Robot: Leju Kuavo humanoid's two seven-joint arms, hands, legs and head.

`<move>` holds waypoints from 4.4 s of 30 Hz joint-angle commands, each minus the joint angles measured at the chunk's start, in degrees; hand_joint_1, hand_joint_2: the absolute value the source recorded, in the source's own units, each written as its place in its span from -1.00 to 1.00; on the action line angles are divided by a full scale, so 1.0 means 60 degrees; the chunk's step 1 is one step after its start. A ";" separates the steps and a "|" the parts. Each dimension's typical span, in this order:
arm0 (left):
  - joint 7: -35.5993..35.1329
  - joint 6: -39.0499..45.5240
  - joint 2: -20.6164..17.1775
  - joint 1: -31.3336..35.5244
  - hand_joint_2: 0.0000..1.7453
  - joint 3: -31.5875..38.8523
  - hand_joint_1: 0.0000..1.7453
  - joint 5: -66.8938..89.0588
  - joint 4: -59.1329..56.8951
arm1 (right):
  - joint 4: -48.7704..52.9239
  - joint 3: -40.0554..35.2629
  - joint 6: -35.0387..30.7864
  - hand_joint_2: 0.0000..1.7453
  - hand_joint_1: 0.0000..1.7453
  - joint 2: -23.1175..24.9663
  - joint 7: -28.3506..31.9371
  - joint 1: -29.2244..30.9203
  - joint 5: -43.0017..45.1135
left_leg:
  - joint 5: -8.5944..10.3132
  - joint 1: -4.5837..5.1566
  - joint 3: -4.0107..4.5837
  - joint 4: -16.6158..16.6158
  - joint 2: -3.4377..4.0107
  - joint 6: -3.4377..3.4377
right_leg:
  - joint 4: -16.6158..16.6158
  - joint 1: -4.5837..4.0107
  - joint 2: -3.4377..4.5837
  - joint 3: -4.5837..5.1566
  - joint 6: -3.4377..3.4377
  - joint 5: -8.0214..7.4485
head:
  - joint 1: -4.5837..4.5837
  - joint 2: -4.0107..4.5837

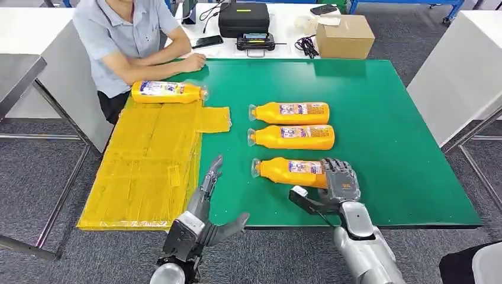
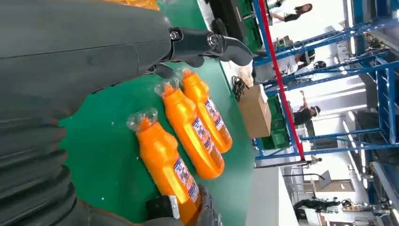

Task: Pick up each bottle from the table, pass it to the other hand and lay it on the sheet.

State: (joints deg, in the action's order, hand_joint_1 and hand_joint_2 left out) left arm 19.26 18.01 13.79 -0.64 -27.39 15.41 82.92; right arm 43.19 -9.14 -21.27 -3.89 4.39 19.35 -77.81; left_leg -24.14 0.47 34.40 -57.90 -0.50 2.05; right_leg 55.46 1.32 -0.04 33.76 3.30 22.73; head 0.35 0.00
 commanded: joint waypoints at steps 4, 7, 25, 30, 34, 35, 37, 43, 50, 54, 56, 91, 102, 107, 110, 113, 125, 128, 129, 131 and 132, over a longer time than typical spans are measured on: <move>0.0059 -0.0036 -0.0207 0.0404 1.00 -0.0246 -1.00 -0.0042 -0.0666 | -0.1546 0.0207 0.0146 1.00 1.00 -0.0167 0.0142 0.0090 0.0103 | 0.0002 -0.0013 -0.0042 0.0012 -0.0028 -0.0015 | -0.0020 -0.0015 -0.0032 -0.0064 -0.0018 0.0004 | 0.0000 0.0000; 0.0068 -0.0044 -0.0214 0.0404 1.00 -0.0261 -1.00 -0.0046 -0.0663 | -0.1585 0.0221 0.0195 1.00 1.00 -0.0158 0.0222 0.0056 0.0168 | 0.0003 -0.0014 -0.0045 0.0010 -0.0027 -0.0012 | -0.0020 -0.0016 -0.0029 -0.0067 -0.0018 0.0004 | -0.0004 0.0000; 0.0090 0.1038 0.0634 0.1177 1.00 0.0949 -1.00 -0.3784 -0.2813 | 0.2245 0.0313 0.2756 1.00 1.00 0.0837 0.4409 -0.1318 0.6152 | -0.0019 -0.0026 -0.0042 0.0001 0.0017 -0.0033 | -0.0013 -0.0031 0.0005 -0.0054 -0.0031 -0.0004 | -0.0004 0.0000; -0.0041 -0.0076 0.0403 0.1235 1.00 0.0762 -1.00 -0.5546 -0.4074 | 0.3350 -0.0502 0.3046 1.00 1.00 0.0856 0.4436 -0.1554 0.7044 | -0.0016 -0.0021 -0.0045 0.0010 0.0044 -0.0024 | -0.0012 -0.0027 0.0026 -0.0053 -0.0040 -0.0012 | 0.0000 0.0000; -0.0200 -0.0617 0.0320 0.1549 1.00 0.0410 -1.00 -0.6179 -0.4357 | 0.3531 -0.1156 0.3275 1.00 1.00 0.0878 0.4582 -0.1466 0.7495 | -0.0002 -0.0021 0.0026 0.0003 0.0040 -0.0013 | -0.0003 -0.0027 0.0024 0.0009 -0.0039 -0.0015 | -0.0004 0.0000; -0.0199 -0.0616 0.0314 0.1592 1.00 0.0377 -1.00 -0.6231 -0.4359 | 0.3495 -0.1221 0.3258 1.00 1.00 0.0883 0.4562 -0.1444 0.7547 | 0.0000 -0.0018 0.0041 0.0003 0.0037 -0.0011 | -0.0002 -0.0024 0.0021 0.0022 -0.0036 -0.0016 | -0.0004 0.0000; -0.0224 -0.0559 0.0296 0.1645 1.00 0.0302 -1.00 -0.6328 -0.4326 | 0.3403 -0.1329 0.3178 1.00 1.00 0.0857 0.4538 -0.1395 0.7653 | -0.0010 -0.0023 0.0035 0.0000 0.0040 -0.0017 | -0.0001 -0.0029 0.0022 0.0014 -0.0042 -0.0009 | -0.0004 0.0000; 0.0197 -0.0673 0.0146 0.1871 1.00 -0.0150 -1.00 -0.6254 -0.4064 | 0.2960 -0.1708 0.3158 1.00 1.00 0.0811 0.4475 -0.1143 0.7856 | -0.0003 -0.0018 0.0062 0.0003 0.0031 -0.0016 | -0.0001 -0.0024 0.0017 0.0039 -0.0040 -0.0014 | -0.0004 0.0000; 0.0771 -0.0256 0.0123 0.2051 1.00 -0.0403 -1.00 -0.6068 -0.3385 | 0.1704 -0.2373 0.2898 1.00 1.00 0.0859 0.4077 -0.0654 0.7616 | 0.0000 -0.0019 0.0080 0.0001 0.0040 -0.0009 | -0.0004 -0.0025 0.0028 0.0054 -0.0033 -0.0023 | -0.0004 0.0000; 0.0945 -0.0198 0.0092 0.2057 1.00 -0.0571 -1.00 -0.5939 -0.3113 | 0.1199 -0.2464 0.2769 1.00 1.00 0.0948 0.3996 -0.0520 0.7634 | -0.0007 -0.0024 0.0065 0.0000 0.0041 -0.0017 | -0.0002 -0.0030 0.0027 0.0041 -0.0042 -0.0015 | 0.0000 0.0000; 0.1066 -0.0151 0.0041 0.2015 1.00 -0.0758 -1.00 -0.5736 -0.3032 | 0.1094 -0.2433 0.2682 1.00 1.00 0.0953 0.3981 -0.0494 0.7701 | -0.0009 -0.0025 0.0058 0.0003 0.0038 -0.0020 | -0.0005 -0.0032 0.0027 0.0033 -0.0046 -0.0013 | -0.0004 0.0000; 0.1119 0.0394 0.0396 0.2984 1.00 -0.0236 -0.98 -0.6638 -0.4467 | 0.2108 -0.3540 0.2202 1.00 1.00 0.1244 0.3971 -0.0458 0.7965 | 0.0000 -0.0016 0.0083 0.0001 0.0013 -0.0014 | 0.0007 -0.0022 0.0017 0.0055 -0.0037 -0.0015 | 0.0000 0.0000; 0.1694 0.1945 0.0054 0.2540 1.00 -0.0372 1.00 -0.5459 -0.3131 | 0.1575 -0.3135 0.1611 -1.00 -1.00 0.1394 0.3829 -0.0820 0.8372 | -0.0002 -0.0024 0.0074 0.0007 0.0006 -0.0019 | -0.0003 -0.0029 0.0010 0.0040 -0.0043 -0.0013 | -0.0004 0.0000; 0.1610 0.2078 -0.0110 0.2299 1.00 -0.0262 1.00 -0.5184 -0.2596 | 0.1421 -0.2901 0.1470 1.00 -1.00 0.1485 0.3884 -0.0884 0.8449 | -0.0017 -0.0030 0.0048 0.0008 0.0024 -0.0030 | -0.0005 -0.0037 0.0025 0.0020 -0.0056 -0.0003 | 0.0000 0.0000; 0.1682 0.2780 -0.0219 0.2195 1.00 -0.0141 1.00 -0.4333 -0.2413 | 0.1390 -0.2750 0.1364 1.00 -1.00 0.1502 0.3964 -0.1074 0.8500 | -0.0018 -0.0031 0.0058 0.0001 0.0020 -0.0028 | 0.0000 -0.0037 0.0021 0.0027 -0.0054 -0.0002 | 0.0000 0.0000; 0.1493 0.3301 -0.0394 0.2181 1.00 -0.0005 1.00 -0.3136 -0.2409 | 0.1421 -0.2602 0.1336 1.00 -1.00 0.1470 0.4022 -0.1206 0.8468 | -0.0043 -0.0045 0.0012 0.0003 0.0029 -0.0048 | 0.0001 -0.0053 0.0024 -0.0015 -0.0079 0.0022 | 0.0000 0.0000; -0.1920 0.3665 -0.0434 0.3053 1.00 0.4204 1.00 1.1308 -0.4445 | 0.1046 -0.2100 0.1936 1.00 -1.00 0.1679 0.4261 -0.0663 0.8140 | -0.0020 -0.0032 0.0062 -0.0004 0.0062 -0.0027 | 0.0004 -0.0038 0.0064 0.0042 -0.0053 -0.0014 | -0.0003 0.0000; -0.2775 0.3665 -0.0859 0.3679 1.00 0.3730 1.00 1.1678 -0.5588 | 0.1092 -0.2048 0.2043 1.00 -1.00 0.1681 0.4279 -0.0636 0.8112 | 0.0015 -0.0022 0.0067 0.0016 0.0010 -0.0026 | -0.0002 -0.0027 0.0007 0.0044 -0.0049 -0.0022 | -0.0004 0.0000; -0.2900 0.3665 -0.0922 0.3839 1.00 0.3656 1.00 1.1510 -0.5867 | 0.1118 -0.2025 0.2081 1.00 -1.00 0.1684 0.4279 -0.0645 0.8111 | 0.0012 -0.0026 0.0070 0.0009 0.0009 -0.0033 | 0.0003 -0.0031 0.0002 0.0050 -0.0054 -0.0017 | 0.0000 0.0000; -0.3165 0.3665 -0.1126 0.4131 1.00 0.3475 1.00 1.1474 -0.6424 | 0.1181 -0.1986 0.2147 1.00 -1.00 0.1692 0.4288 -0.0652 0.8106 | 0.0012 -0.0035 0.0049 0.0015 0.0002 -0.0040 | -0.0002 -0.0041 -0.0005 0.0027 -0.0064 -0.0012 | 0.0004 0.0000; -0.3463 0.3665 -0.1272 0.4357 1.00 0.3303 1.00 1.1681 -0.6851 | 0.1198 -0.1969 0.2143 1.00 -1.00 0.1695 0.4307 -0.0644 0.8080 | 0.0024 -0.0027 0.0070 0.0010 0.0003 -0.0028 | 0.0004 -0.0031 0.0000 0.0045 -0.0053 -0.0016 | -0.0004 0.0000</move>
State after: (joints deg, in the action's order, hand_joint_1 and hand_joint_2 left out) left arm 4.21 40.09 12.87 15.33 -6.23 87.27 61.63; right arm 53.22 -23.26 -9.51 5.66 29.90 12.94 -29.07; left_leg -23.93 0.36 35.06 -57.90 -0.51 2.02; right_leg 55.53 1.20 -0.04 34.25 3.17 22.57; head 0.33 0.00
